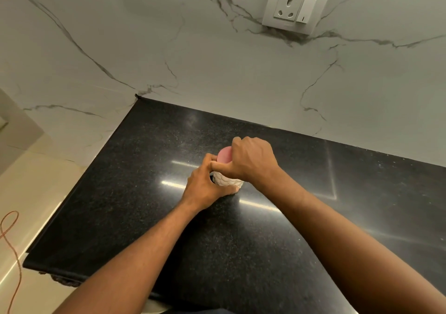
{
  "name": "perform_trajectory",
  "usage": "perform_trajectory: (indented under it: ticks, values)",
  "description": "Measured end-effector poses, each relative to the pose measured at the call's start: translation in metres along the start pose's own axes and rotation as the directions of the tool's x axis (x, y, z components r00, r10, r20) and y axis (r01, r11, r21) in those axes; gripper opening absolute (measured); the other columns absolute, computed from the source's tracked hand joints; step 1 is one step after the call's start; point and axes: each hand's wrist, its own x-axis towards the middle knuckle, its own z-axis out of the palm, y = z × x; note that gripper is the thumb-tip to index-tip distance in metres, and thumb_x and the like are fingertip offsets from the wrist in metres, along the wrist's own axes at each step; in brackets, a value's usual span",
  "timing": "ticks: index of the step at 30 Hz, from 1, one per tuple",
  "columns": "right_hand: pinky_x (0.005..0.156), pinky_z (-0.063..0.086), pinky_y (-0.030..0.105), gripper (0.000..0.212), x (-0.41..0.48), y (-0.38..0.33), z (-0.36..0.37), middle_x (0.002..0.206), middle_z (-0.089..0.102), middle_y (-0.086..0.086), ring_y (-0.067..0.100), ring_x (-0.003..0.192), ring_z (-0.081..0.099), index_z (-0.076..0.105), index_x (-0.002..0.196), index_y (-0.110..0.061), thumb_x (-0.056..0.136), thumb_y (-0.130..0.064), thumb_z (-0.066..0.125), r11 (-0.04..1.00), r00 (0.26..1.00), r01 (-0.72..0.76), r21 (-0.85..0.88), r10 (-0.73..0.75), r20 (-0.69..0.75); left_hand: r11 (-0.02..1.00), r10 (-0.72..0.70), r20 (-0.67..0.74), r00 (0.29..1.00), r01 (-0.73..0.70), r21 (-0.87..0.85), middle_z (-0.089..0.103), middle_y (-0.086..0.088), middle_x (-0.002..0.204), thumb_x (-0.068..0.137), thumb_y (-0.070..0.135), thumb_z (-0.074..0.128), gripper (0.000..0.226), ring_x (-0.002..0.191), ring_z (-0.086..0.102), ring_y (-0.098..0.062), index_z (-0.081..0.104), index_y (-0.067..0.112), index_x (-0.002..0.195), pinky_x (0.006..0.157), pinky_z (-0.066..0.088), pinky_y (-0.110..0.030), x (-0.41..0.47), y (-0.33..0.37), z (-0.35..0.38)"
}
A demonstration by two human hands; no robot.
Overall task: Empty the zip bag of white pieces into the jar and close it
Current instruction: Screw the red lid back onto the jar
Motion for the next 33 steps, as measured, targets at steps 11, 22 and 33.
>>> perform_trajectory:
  ticks: [11,22,33]
  values:
    - [0.075,0.056,0.035,0.095,-0.019,0.011,0.015,0.125,0.058,0.002,0.024,0.099,0.068,0.048,0.142,-0.024,0.072,-0.087,0.061,0.980,1.000,0.007,0.199,-0.005,-0.012,1.000,0.007,-0.036,0.999,-0.006,0.017,0.072,0.023,0.107,0.058,0.061,0.094,0.077,0.094,0.070,0.004,0.046,0.047,0.116,0.081,0.064,-0.038,-0.005,0.000,0.002]
    - [0.099,0.056,0.036,0.074,-0.050,0.022,0.065,0.136,0.064,-0.006,0.013,0.121,0.063,0.053,0.144,-0.029,0.082,-0.066,0.070,0.108,0.945,-0.221,0.969,0.272,0.185,0.996,-0.006,-0.005,1.000,0.005,-0.088,0.069,0.021,0.128,0.058,0.062,0.097,0.089,0.118,0.066,0.005,0.047,0.048,0.129,0.102,0.058,-0.032,-0.009,-0.010,0.000]
    - [0.105,0.056,0.043,0.070,-0.018,0.012,0.069,0.135,0.070,-0.006,0.012,0.125,0.066,0.059,0.142,-0.026,0.080,-0.046,0.086,-0.085,0.951,-0.151,0.985,0.262,0.168,0.993,0.021,-0.012,1.000,-0.022,-0.116,0.069,0.018,0.129,0.057,0.055,0.099,0.095,0.115,0.067,0.002,0.057,0.035,0.140,0.091,0.057,-0.016,0.043,0.003,-0.018]
